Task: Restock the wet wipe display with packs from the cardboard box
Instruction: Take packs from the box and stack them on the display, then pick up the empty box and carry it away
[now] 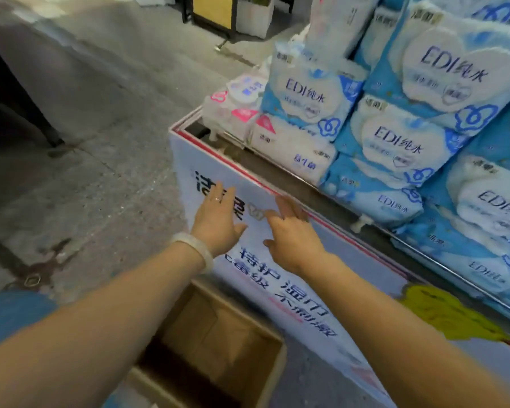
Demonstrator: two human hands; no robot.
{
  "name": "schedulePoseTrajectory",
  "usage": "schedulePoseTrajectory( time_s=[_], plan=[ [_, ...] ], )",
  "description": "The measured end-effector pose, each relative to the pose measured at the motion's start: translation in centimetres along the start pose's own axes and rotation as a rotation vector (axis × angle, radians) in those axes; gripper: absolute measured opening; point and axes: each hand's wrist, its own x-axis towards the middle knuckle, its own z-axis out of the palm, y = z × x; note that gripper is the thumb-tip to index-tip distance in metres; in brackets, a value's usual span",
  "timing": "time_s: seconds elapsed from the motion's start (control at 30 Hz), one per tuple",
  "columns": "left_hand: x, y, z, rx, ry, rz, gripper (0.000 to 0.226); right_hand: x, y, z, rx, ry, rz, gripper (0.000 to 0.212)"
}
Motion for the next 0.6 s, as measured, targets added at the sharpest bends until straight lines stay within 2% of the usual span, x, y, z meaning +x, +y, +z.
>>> schedulePoseTrajectory(
  time_s=[0.13, 0.2, 0.27, 0.4, 0.5, 0.6],
  plan=[
    [-4.1, -5.9, 7.0, -0.136, -0.102, -0.286, 0.083, 1.9, -1.4, 7.0, 0.142, 0.068, 0.038, 0.052],
    [-6.4, -8.7, 10.6, -0.145, -0.133, -0.42, 0.084, 2.6, -2.0, 10.7, 0.123, 0.078, -0.06, 0.045],
    [-8.4, -11.1, 14.3, -0.16, -0.161, -0.571, 0.086, 3.2, -2.4, 14.9, 0.093, 0.012, -0.151, 0.038],
    [-11.2, -14.2, 21.8, -0.319, -0.124, -0.887, 0.083, 4.2, -1.8, 23.5, -0.016, -0.286, -0.206, 0.049],
    [-13.4, -16.4, 27.9, -0.476, -0.064, -1.121, 0.082, 5.7, -1.2, 30.1, -0.034, -0.462, -0.167, 0.056],
    [-16.6, -19.1, 34.0, -0.558, -0.038, -1.326, 0.086, 6.6, -0.5, 37.3, -0.012, -0.568, -0.111, 0.06]
  ],
)
